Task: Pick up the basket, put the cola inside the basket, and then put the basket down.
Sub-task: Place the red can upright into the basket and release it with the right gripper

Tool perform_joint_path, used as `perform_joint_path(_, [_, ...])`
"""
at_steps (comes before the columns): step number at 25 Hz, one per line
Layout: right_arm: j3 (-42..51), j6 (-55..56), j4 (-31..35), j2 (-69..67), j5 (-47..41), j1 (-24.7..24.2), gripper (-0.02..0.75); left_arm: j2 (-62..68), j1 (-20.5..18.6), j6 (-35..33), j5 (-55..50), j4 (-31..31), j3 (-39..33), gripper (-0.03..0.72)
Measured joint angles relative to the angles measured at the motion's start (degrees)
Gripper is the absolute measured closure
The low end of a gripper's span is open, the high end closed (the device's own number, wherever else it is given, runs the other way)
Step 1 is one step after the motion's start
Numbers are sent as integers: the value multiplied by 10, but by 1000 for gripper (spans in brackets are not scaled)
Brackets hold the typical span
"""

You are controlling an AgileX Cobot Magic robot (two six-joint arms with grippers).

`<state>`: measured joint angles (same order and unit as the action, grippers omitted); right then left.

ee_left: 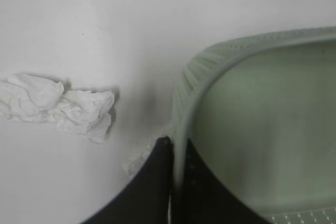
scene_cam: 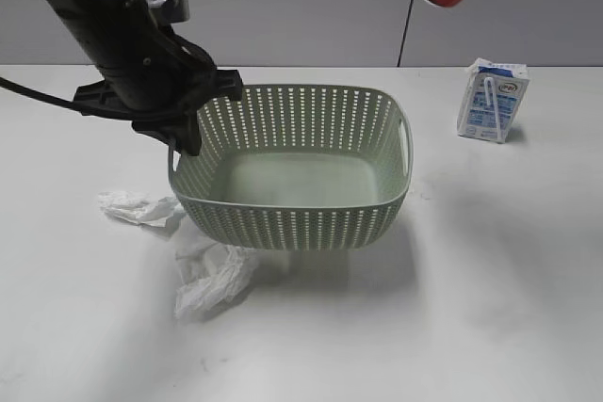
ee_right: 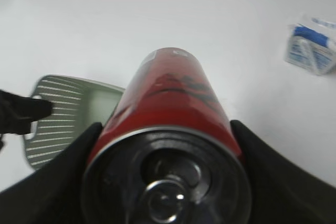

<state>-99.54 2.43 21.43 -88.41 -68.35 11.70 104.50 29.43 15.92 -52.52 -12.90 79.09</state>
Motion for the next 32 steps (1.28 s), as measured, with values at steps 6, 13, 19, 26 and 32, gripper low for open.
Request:
perform_joint_path(6, [51,-9,26,18,5,63,237,0,0,0,0,-14,0,691])
perform_joint_path(13, [160,-9,43,3,120,162,237,0,0,0,-1,-17,0,691])
perform_joint_path(19, [200,-9,44,-62,151,169,237,0,0,0,-5,-17,0,691])
perform_joint_path(26, [203,-50,87,-121,189,169,190,0,0,0,-6,-18,0,691])
perform_joint_path(32, [200,-60,78,-124,193,169,83,0,0,0,-6,-18,0,691])
